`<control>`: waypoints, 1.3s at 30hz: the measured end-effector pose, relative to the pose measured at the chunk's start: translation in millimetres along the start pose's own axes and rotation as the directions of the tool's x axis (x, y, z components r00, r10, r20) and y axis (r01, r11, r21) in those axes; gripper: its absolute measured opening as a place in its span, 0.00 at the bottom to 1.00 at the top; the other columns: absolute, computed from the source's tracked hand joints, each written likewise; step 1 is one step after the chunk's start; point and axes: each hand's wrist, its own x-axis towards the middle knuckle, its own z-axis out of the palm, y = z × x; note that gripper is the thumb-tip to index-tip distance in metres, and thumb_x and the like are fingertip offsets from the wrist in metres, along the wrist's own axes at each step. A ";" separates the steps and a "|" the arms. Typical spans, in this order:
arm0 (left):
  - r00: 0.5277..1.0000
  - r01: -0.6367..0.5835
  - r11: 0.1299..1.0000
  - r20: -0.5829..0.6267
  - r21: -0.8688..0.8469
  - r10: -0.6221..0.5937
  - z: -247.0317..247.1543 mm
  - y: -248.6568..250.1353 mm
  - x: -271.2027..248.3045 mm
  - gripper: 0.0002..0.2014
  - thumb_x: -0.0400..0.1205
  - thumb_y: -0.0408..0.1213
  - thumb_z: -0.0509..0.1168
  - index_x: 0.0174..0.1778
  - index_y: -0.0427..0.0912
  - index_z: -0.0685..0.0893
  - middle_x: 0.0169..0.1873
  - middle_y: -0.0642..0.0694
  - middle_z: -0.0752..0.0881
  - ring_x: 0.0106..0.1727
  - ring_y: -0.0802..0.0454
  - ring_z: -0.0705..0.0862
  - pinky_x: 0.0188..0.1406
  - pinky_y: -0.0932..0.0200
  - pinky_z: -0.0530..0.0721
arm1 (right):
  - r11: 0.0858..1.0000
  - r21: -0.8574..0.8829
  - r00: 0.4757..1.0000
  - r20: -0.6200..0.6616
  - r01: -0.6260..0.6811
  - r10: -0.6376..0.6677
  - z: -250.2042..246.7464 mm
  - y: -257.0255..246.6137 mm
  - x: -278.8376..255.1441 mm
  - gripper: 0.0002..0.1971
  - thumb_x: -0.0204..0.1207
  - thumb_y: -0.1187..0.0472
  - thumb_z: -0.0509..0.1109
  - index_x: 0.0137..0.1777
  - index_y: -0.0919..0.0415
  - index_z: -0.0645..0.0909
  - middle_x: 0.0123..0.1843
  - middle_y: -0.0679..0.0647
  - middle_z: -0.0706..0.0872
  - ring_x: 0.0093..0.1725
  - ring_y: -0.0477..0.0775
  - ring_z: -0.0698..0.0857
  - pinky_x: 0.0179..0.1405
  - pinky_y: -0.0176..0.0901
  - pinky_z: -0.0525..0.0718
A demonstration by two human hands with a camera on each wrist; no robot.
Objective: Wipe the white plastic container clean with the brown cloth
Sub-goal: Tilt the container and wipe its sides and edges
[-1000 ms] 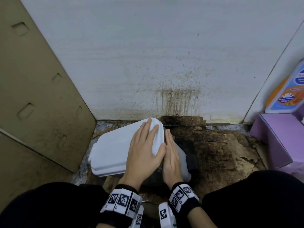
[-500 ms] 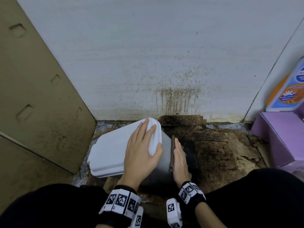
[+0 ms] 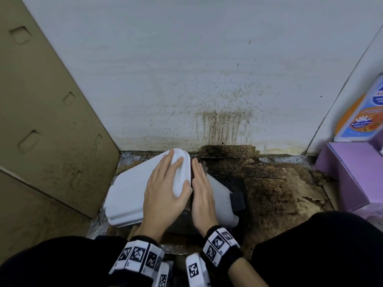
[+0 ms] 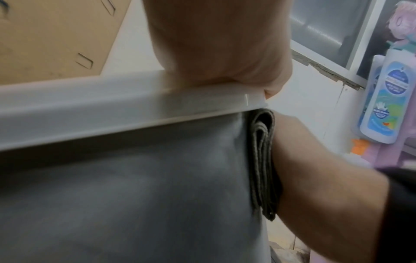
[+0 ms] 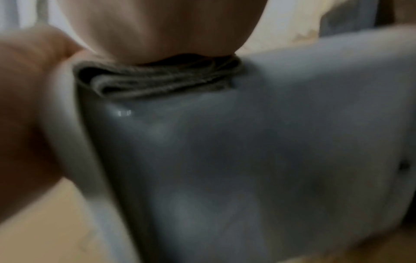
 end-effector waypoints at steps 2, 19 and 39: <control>1.000 -0.002 1.000 -0.003 -0.008 0.002 -1.9 -3.5 -1.2 0.31 0.81 0.58 0.55 0.83 0.59 0.71 0.88 0.61 0.61 0.87 0.58 0.61 0.83 0.49 0.69 | 0.991 -0.113 0.997 0.027 0.076 -0.074 -3.0 9.0 -1.6 0.26 0.92 0.52 0.44 0.89 0.44 0.52 0.90 0.36 0.53 0.89 0.38 0.51 0.89 0.44 0.50; 0.999 -0.004 0.999 -0.051 -0.055 0.001 -13.0 -21.1 -4.8 0.29 0.81 0.55 0.57 0.80 0.59 0.74 0.86 0.65 0.63 0.86 0.60 0.63 0.78 0.54 0.71 | 0.954 -0.183 0.968 -0.127 -0.236 0.215 -26.2 101.1 -9.9 0.28 0.86 0.49 0.42 0.87 0.46 0.55 0.91 0.45 0.57 0.86 0.30 0.50 0.87 0.34 0.45; 0.997 -0.015 0.997 -0.078 -0.081 0.009 -15.2 -31.1 -5.7 0.28 0.81 0.53 0.59 0.80 0.58 0.76 0.86 0.64 0.64 0.86 0.60 0.64 0.78 0.54 0.72 | 0.966 -0.219 0.990 0.064 0.134 -0.123 -7.1 44.8 4.4 0.27 0.91 0.56 0.48 0.89 0.49 0.56 0.90 0.40 0.57 0.89 0.43 0.55 0.88 0.46 0.54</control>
